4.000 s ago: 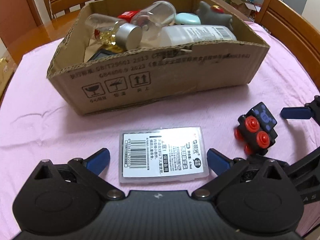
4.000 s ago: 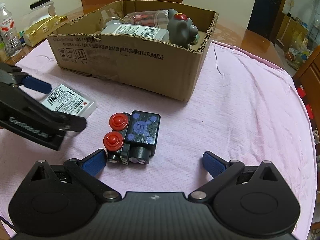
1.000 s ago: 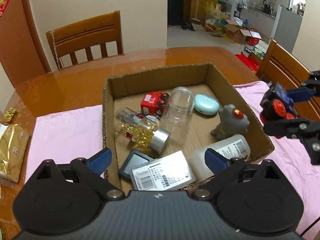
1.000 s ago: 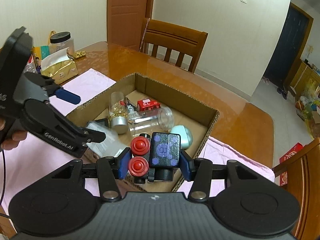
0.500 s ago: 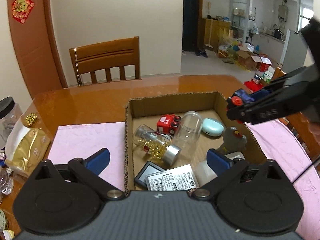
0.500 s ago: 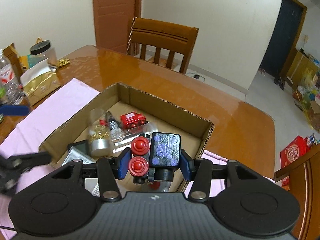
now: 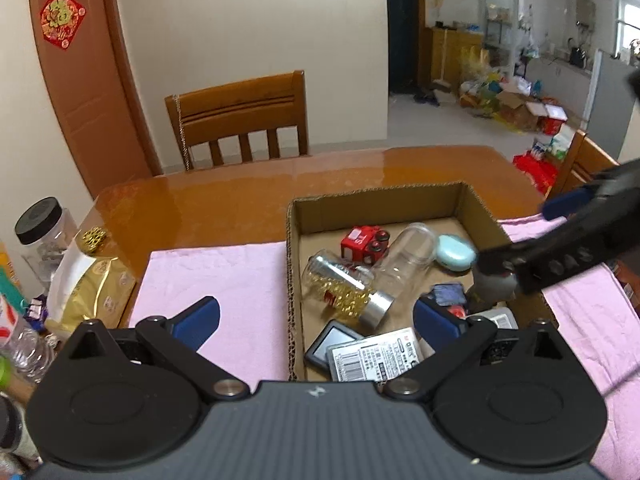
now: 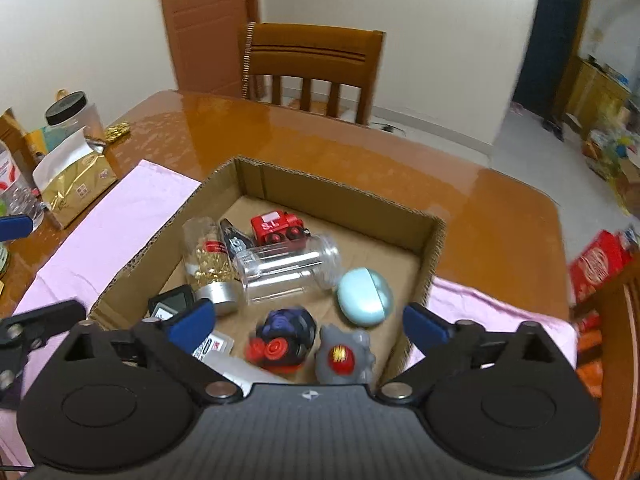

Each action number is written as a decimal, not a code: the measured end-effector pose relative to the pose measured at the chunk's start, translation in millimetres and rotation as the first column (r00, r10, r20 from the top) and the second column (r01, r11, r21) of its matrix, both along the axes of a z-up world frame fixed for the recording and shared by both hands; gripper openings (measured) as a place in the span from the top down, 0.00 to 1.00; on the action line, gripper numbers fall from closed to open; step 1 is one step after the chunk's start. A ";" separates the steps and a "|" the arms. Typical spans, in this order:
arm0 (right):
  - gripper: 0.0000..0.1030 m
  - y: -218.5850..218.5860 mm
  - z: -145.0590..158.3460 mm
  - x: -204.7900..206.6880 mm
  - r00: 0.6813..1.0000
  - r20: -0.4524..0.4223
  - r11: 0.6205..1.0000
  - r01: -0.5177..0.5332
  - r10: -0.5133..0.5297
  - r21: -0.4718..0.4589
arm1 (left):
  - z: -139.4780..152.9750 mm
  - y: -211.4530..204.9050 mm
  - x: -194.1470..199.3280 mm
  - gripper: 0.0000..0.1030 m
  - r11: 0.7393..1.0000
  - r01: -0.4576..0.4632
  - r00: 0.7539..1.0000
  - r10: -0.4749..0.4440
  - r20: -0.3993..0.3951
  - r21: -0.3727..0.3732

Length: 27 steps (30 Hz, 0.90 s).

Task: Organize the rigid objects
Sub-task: 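Withdraw both open grippers from the box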

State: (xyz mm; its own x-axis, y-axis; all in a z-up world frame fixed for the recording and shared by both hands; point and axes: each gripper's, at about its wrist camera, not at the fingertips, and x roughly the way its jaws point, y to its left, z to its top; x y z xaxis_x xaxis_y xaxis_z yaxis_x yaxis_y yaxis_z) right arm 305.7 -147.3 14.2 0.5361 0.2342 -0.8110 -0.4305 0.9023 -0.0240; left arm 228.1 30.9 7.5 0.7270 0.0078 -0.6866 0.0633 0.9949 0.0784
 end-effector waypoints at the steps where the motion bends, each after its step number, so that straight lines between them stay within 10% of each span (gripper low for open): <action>1: 0.00 0.9 3.7 -4.9 1.000 -0.008 1.000 0.020 -0.021 -0.023 | 2.3 -1.3 1.5 0.01 1.000 -0.002 1.000 0.002 -0.014 0.003; 27: 0.00 -11.1 24.0 -77.4 0.950 -0.057 0.951 0.307 -0.308 -0.031 | 16.0 -8.6 -10.3 0.01 0.999 -0.046 0.989 0.048 -0.137 0.016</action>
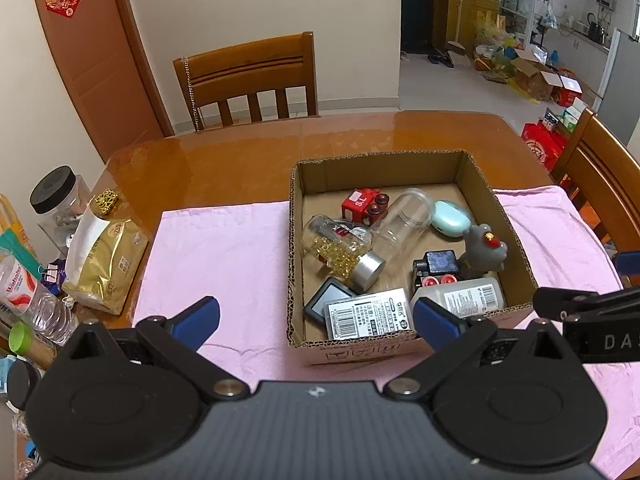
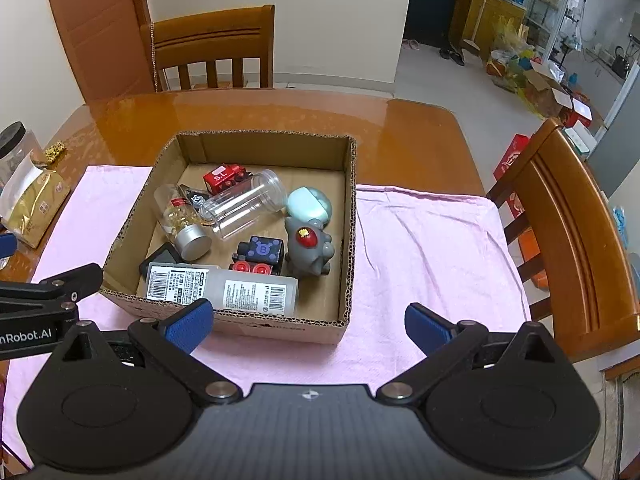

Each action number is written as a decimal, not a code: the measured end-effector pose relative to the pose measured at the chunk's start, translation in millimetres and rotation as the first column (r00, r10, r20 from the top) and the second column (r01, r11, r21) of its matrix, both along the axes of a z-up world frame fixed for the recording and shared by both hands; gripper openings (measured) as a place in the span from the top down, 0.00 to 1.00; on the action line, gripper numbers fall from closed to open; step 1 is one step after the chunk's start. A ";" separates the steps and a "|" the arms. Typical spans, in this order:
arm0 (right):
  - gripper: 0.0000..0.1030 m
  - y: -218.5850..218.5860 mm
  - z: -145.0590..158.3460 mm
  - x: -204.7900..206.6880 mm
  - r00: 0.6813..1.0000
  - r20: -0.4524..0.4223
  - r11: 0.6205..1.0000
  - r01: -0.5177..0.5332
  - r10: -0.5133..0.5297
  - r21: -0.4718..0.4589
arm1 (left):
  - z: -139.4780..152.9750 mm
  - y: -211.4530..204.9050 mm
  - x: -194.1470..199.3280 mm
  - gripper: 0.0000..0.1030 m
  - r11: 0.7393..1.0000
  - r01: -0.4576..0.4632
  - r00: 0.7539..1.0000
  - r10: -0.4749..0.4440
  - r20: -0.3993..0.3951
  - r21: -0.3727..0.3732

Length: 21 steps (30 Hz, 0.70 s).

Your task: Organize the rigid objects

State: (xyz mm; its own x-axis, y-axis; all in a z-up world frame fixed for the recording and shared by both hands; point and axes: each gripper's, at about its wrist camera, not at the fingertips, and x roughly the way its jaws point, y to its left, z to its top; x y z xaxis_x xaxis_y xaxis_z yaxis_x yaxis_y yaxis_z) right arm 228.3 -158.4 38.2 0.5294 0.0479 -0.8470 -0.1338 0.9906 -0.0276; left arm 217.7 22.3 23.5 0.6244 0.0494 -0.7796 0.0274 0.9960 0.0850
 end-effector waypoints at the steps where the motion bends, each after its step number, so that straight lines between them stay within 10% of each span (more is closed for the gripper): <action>1: 0.00 0.2 0.4 -0.2 1.000 -0.001 1.000 -0.001 0.001 0.000 | 0.5 0.1 -0.3 0.01 1.000 0.000 1.000 0.000 0.001 0.001; 21: 0.00 -1.5 5.0 -4.4 1.000 0.013 1.000 0.009 -0.009 0.010 | 3.0 -3.2 -2.6 0.01 1.000 -0.002 1.000 0.002 -0.001 0.001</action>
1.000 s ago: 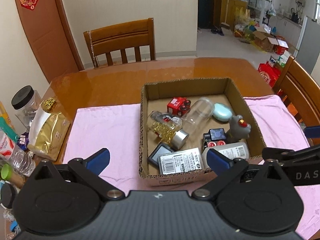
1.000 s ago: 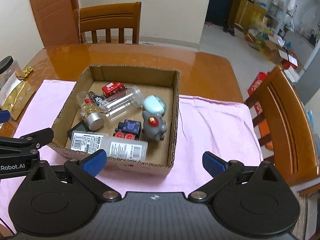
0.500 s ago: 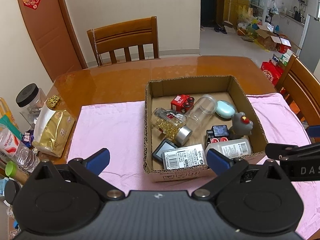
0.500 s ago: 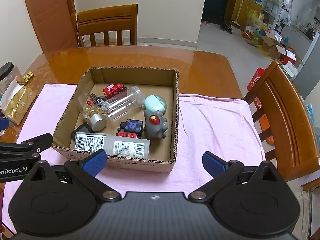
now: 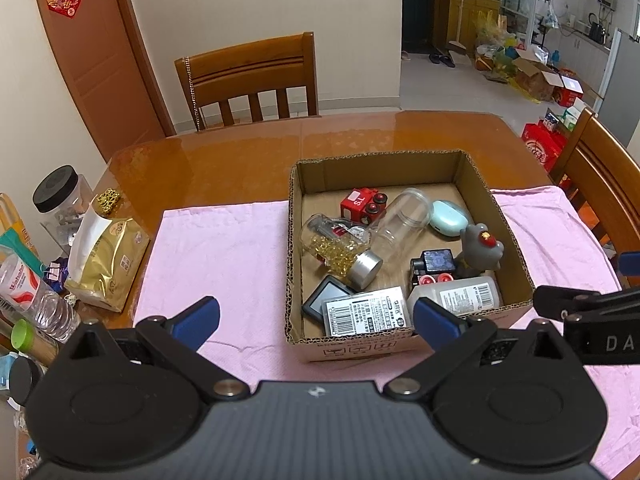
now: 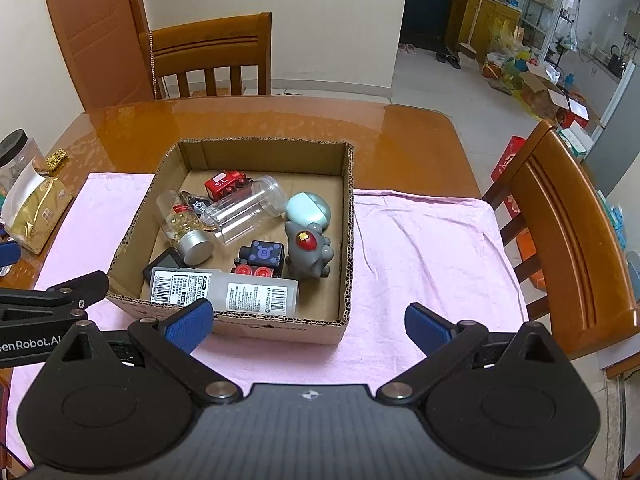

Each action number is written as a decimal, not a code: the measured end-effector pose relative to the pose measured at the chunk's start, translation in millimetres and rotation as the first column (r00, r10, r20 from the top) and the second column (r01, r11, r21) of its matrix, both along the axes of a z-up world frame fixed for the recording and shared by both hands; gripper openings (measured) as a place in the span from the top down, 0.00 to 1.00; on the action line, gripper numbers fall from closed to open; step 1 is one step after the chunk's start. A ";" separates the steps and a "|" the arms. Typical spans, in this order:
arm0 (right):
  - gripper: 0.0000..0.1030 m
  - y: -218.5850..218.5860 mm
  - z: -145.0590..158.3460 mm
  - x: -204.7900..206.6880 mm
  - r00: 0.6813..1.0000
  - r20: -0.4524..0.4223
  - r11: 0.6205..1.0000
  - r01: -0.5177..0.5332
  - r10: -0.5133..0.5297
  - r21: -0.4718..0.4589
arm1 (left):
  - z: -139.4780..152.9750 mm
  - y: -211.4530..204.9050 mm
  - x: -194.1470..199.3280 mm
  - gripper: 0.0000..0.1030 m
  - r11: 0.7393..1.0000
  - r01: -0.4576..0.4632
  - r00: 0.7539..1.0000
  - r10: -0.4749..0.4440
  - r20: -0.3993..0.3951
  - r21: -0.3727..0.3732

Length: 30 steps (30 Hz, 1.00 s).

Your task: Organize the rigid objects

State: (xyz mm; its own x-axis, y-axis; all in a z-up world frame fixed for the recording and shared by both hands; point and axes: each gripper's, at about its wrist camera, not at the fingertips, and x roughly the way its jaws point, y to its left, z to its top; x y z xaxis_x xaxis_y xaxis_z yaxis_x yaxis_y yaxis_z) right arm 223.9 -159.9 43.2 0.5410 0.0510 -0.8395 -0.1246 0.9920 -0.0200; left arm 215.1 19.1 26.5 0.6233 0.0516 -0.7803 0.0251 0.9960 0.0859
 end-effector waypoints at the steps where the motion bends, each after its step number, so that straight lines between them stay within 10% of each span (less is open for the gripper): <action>1: 0.00 -0.1 0.1 -0.1 1.000 0.001 1.000 0.001 -0.001 -0.001 | 0.1 0.0 -0.3 0.01 1.000 -0.002 1.000 0.002 0.001 0.000; 30: 0.00 -1.8 2.8 -3.7 1.000 0.009 1.000 -0.007 0.007 0.001 | 3.5 -7.1 -3.6 0.01 1.000 0.001 1.000 -0.001 0.002 0.014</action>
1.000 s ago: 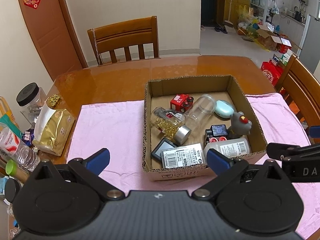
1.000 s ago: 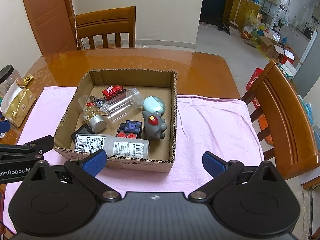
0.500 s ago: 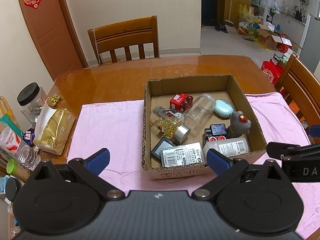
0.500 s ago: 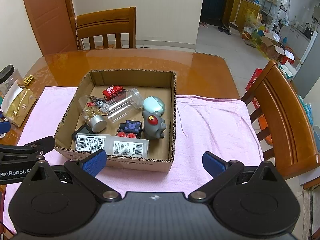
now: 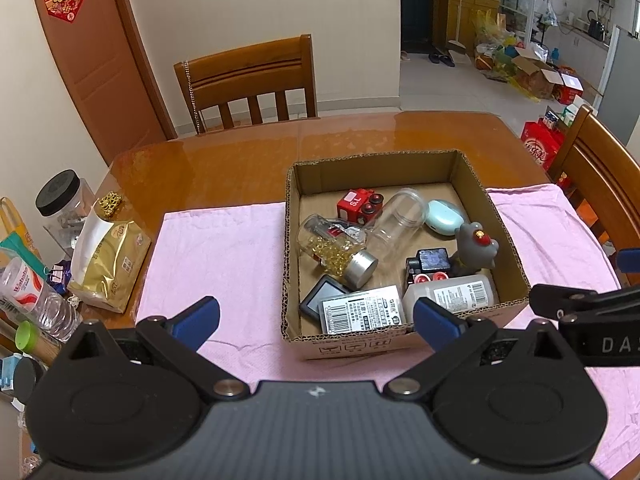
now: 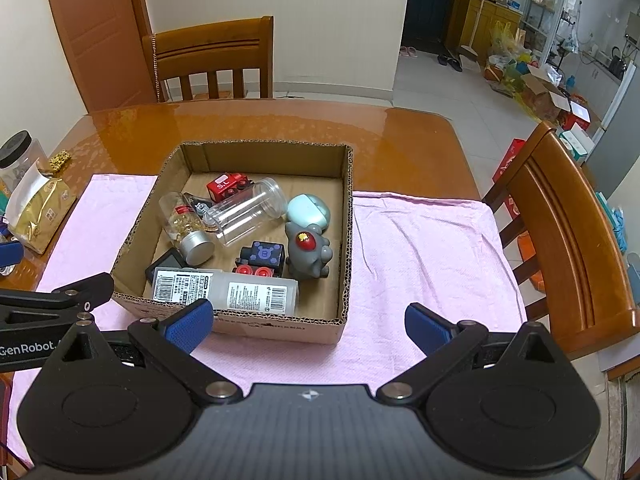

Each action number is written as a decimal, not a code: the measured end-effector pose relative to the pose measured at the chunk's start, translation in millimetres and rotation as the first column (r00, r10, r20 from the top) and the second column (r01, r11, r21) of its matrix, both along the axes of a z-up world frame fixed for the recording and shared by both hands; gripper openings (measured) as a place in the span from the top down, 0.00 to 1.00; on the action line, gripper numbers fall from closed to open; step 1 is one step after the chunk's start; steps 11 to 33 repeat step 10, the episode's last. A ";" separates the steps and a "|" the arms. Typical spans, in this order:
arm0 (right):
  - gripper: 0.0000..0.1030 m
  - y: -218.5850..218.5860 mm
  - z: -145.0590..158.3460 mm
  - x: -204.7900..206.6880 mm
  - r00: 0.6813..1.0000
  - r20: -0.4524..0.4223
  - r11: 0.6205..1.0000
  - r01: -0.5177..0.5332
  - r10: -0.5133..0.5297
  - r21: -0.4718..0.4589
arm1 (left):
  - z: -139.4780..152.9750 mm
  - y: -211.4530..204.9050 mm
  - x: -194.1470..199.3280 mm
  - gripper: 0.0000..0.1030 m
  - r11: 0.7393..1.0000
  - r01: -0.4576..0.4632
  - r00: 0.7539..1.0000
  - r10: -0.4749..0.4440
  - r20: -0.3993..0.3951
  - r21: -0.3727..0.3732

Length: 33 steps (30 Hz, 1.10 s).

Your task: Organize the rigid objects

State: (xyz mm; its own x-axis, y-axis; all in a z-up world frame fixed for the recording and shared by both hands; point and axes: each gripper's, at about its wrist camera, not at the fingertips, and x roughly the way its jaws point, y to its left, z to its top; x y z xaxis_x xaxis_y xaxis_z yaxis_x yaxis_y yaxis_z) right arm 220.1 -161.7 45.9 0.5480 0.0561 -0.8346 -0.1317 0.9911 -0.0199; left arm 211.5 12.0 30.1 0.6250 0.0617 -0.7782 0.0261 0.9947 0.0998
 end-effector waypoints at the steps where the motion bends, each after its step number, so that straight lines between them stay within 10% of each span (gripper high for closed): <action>1: 0.00 0.1 -0.3 0.1 1.000 0.000 1.000 0.000 0.000 -0.001 | 0.1 -0.7 -0.5 0.01 1.000 0.000 1.000 0.000 0.000 0.000; 33: 0.00 -1.2 -0.5 -0.7 1.000 -0.001 1.000 -0.003 0.003 0.001 | 1.0 -3.8 -1.6 0.01 1.000 0.001 1.000 -0.001 -0.001 0.005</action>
